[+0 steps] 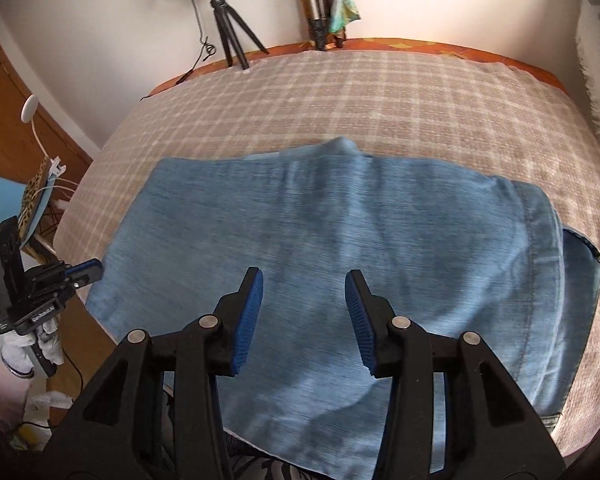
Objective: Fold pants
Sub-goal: 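Withdraw both tools from the folded jeans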
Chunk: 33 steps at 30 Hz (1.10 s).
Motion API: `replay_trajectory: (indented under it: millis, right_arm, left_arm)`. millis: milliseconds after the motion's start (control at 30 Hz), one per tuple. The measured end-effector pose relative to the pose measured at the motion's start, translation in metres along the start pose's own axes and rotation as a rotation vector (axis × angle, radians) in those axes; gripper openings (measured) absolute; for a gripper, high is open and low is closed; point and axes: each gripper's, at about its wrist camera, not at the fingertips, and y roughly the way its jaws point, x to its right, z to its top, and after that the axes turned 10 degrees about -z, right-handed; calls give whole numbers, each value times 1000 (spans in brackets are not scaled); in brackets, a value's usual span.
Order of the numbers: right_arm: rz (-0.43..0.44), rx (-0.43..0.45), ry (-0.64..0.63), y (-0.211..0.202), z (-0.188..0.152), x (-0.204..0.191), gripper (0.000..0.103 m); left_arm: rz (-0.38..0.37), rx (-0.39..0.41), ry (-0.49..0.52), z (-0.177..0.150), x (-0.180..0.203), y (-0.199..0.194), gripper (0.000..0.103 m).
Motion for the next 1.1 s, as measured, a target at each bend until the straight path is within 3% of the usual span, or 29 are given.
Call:
replay_trajectory:
  millis: [200,467,667,833,967,1033,1100]
  right_arm:
    - [51,-12,-123,5,26,-69,45]
    - [129,-81,-254,50,56,-165,46]
    - [184,-182,-221,110,78,-210,46]
    - [142,-279,-237,144,83,-228,46]
    - [108,-322,-251,150,86,-240,59]
    - [72,-345,-262,152,89,-247,59]
    - [36,-373,-281,154,91,-254,59]
  left_arm:
    - [16,-74,-48,-28,-26,13,5]
    - [-7,-10,-38,-43,-28,3,6]
    - [-13,8,-39,-50,-26,-7,6]
    - [-42,23,-92,-53,-32,-16,6]
    - [-55,15,-132,-53,-37,-19,6]
    - [-67,4,-169,-50,-41,-20,11]
    - [-76,-1,-213,-48,-46,-21,26]
